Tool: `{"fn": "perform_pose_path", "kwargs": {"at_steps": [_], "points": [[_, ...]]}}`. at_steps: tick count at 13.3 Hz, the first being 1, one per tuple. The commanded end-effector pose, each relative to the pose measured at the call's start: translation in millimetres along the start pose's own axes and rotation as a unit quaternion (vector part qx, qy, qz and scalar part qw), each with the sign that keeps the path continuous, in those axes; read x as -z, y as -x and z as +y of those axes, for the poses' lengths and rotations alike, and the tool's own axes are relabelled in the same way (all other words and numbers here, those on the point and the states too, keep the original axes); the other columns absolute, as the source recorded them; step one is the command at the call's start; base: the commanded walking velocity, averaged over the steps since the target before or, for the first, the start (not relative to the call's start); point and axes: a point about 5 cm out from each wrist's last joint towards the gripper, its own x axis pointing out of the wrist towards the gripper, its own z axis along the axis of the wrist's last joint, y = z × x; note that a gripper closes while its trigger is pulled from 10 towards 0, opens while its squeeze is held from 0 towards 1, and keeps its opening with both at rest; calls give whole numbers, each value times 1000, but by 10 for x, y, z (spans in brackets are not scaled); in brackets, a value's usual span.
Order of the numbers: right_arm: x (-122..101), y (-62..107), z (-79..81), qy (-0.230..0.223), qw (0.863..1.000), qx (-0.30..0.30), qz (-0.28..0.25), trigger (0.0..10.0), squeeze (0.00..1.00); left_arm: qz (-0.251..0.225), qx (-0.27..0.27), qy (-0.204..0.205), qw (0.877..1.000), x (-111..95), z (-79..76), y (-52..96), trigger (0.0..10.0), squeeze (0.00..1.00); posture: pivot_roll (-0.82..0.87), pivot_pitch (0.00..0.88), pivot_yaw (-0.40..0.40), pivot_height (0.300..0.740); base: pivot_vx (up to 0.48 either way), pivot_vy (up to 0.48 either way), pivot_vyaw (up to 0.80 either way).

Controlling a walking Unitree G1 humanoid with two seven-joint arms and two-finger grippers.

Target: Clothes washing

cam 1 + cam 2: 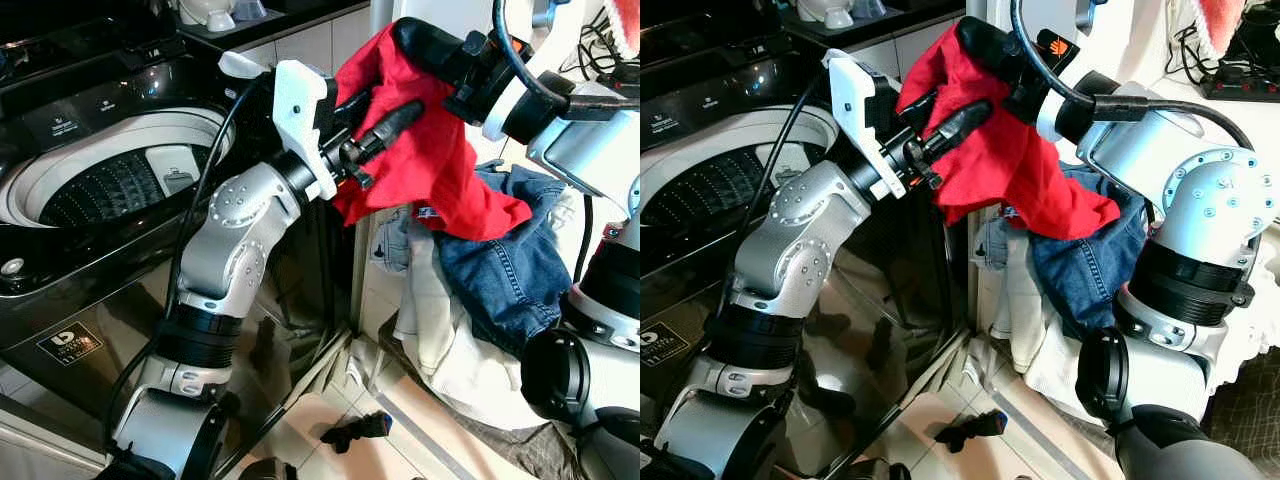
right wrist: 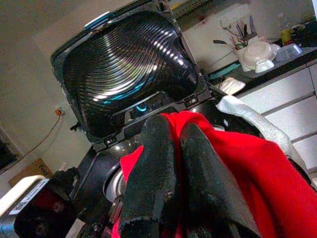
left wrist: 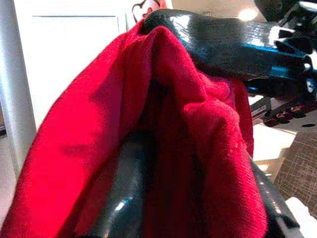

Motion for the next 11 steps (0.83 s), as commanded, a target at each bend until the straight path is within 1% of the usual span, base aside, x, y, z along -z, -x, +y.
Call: {"fn": "perform_pose_path", "kwargs": {"at_steps": [1, 3, 4, 5, 7, 8, 9, 10, 11], "points": [[-42, 18, 68, 12, 1000, -11, -7, 0, 0, 7, -19, -7, 1000, -3, 79, 12, 0, 0, -88, 0, 65, 740, 0, 0, 0], [-48, 22, 60, 16, 1000, -4, -8, 0, 0, 8, -51, -20, 998, -14, 181, 33, 0, 0, -87, 0, 66, 740, 0, 0, 0], [-61, 27, 41, 29, 1000, 6, -9, 10000, 0, 9, -59, -24, 998, -22, 219, 42, 0, 0, -86, 0, 67, 740, 0, 0, 0], [-67, 26, 53, 19, 1000, -13, -18, 10000, 1000, 7, -65, -27, 998, -28, 238, 47, 0, 0, -86, 0, 68, 740, 0, 0, 0], [-90, 62, 43, 21, 999, -6, -28, 10000, 1000, 8, -98, -18, 995, -7, 317, 62, 0, 0, -92, 0, 75, 740, 0, 0, 0], [-109, 76, 63, 26, 999, -11, -32, 10000, 1000, 11, -126, -33, 991, -9, 406, 80, 0, 0, -96, 0, 79, 740, 0, 0, 0], [-139, 106, 28, 45, 998, 11, -38, 10000, 1000, 11, -175, -63, 982, -74, 595, 101, 0, 0, -95, 0, 78, 740, 0, 0, 0], [-146, 148, -42, 56, 997, 38, -39, 10000, 0, 4, -241, -126, 962, -290, 904, 91, 0, 0, -91, 0, 77, 740, 0, 0, 0], [-125, 155, -58, 63, 996, 45, -33, 10000, 0, -5, -290, -214, 933, -590, 1122, 56, 0, 0, -84, 0, 70, 740, 0, 0, 0]]}}
